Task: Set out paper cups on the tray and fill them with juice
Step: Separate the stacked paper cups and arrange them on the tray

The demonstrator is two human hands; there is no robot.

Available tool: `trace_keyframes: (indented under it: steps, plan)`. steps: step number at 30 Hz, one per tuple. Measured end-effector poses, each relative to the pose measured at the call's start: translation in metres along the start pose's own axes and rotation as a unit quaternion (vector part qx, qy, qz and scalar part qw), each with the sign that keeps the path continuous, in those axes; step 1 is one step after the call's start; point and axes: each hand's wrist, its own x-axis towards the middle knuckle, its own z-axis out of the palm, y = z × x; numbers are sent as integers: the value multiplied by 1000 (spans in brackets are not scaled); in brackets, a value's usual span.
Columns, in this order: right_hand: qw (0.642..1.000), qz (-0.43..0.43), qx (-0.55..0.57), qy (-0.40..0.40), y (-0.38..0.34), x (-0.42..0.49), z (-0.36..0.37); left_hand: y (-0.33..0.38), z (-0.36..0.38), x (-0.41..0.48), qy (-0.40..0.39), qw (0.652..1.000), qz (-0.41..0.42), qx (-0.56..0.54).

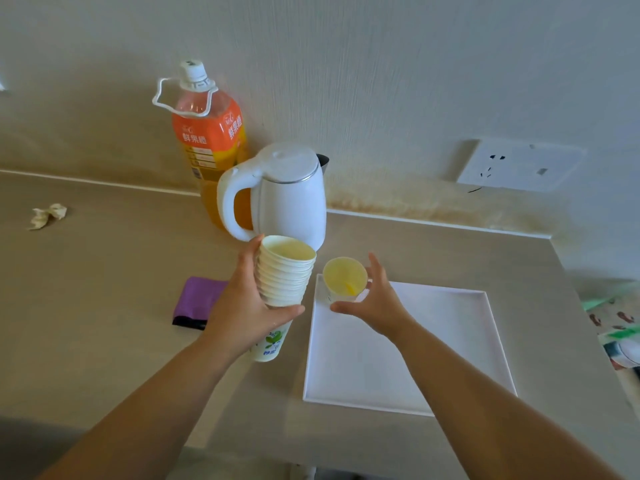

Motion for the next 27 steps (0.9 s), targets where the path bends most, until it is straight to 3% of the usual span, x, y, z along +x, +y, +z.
trace_keyframes:
  steps: [10, 16, 20, 22, 24, 25, 27]
  plan:
    - [995, -10, -16, 97, 15, 2, 24, 0, -1, -2, -10, 1000, 5, 9]
    - [998, -10, -40, 55, 20, -4, 11, 4, -2, -6, -20, 999, 9, 23]
    - [982, -27, 112, 149, -24, -28, -27, 22, 2, -8, -41, 998, 33, 44]
    - [978, -50, 191, 71, -61, -39, -46, 33, 8, -6, -51, 996, 58, 55]
    - [981, -71, 174, -54, -93, -52, -57, 47, 14, -7, -65, 991, 82, 80]
    - [983, -81, 140, -84, -104, -60, -60, 56, 16, -7, -72, 988, 95, 101]
    - [988, -102, 90, -70, -116, -70, -65, 71, 18, -8, -81, 978, 119, 149]
